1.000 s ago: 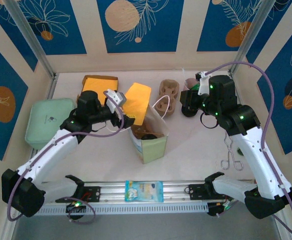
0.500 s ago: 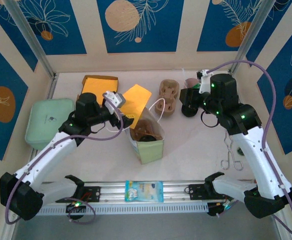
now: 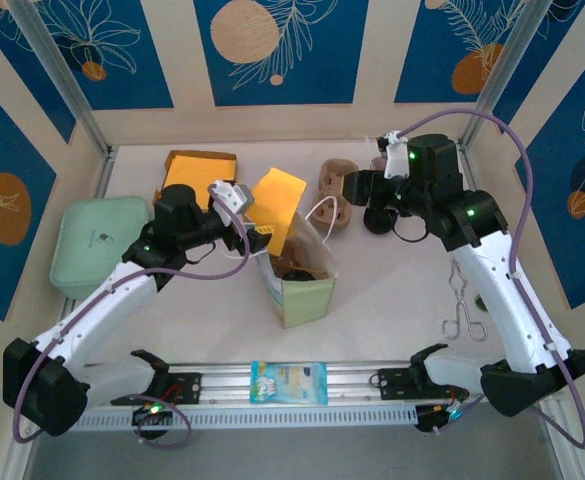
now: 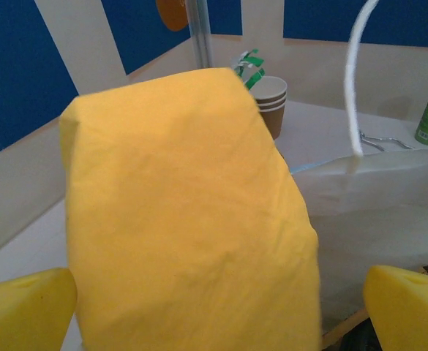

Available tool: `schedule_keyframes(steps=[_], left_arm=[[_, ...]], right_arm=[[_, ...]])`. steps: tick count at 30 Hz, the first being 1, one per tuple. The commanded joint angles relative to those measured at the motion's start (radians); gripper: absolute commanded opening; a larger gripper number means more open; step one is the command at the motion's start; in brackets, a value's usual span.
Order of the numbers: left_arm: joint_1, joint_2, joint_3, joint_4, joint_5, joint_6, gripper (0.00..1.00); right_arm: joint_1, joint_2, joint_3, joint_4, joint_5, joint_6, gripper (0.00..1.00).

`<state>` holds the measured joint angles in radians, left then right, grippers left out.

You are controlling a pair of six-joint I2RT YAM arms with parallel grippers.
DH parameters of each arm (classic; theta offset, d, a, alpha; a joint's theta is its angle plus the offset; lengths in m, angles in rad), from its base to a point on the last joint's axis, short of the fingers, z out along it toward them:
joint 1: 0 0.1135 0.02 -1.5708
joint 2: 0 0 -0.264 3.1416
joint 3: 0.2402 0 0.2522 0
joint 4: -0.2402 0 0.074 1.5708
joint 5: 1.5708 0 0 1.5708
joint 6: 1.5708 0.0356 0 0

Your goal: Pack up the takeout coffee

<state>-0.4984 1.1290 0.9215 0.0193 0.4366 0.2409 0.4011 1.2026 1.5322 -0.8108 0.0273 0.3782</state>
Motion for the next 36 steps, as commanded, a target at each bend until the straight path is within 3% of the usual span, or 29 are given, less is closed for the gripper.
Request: schedule_keyframes(steps=[1, 15, 23, 29, 36], left_arm=[[-0.011, -0.027, 0.005, 0.040, 0.000, -0.019, 1.00], [-0.009, -0.011, 0.004, 0.202, 0.003, -0.156, 1.00], [0.018, 0.059, 0.152, 0.142, 0.008, -0.307, 1.00], [0.104, 0.074, 0.188, 0.148, 0.121, -0.503, 1.00], [0.142, 0.067, 0.207, 0.055, 0.138, -0.520, 1.00]], right_arm=[[-0.005, 0.014, 0.036, -0.014, -0.071, 0.000, 0.61], [0.002, 0.141, 0.113, -0.016, -0.197, -0.023, 0.65], [0.039, 0.337, 0.282, -0.077, -0.227, -0.071, 0.67], [0.067, 0.460, 0.370, -0.109, -0.244, -0.104, 0.70], [0.099, 0.561, 0.463, -0.148, -0.253, -0.130, 0.70]])
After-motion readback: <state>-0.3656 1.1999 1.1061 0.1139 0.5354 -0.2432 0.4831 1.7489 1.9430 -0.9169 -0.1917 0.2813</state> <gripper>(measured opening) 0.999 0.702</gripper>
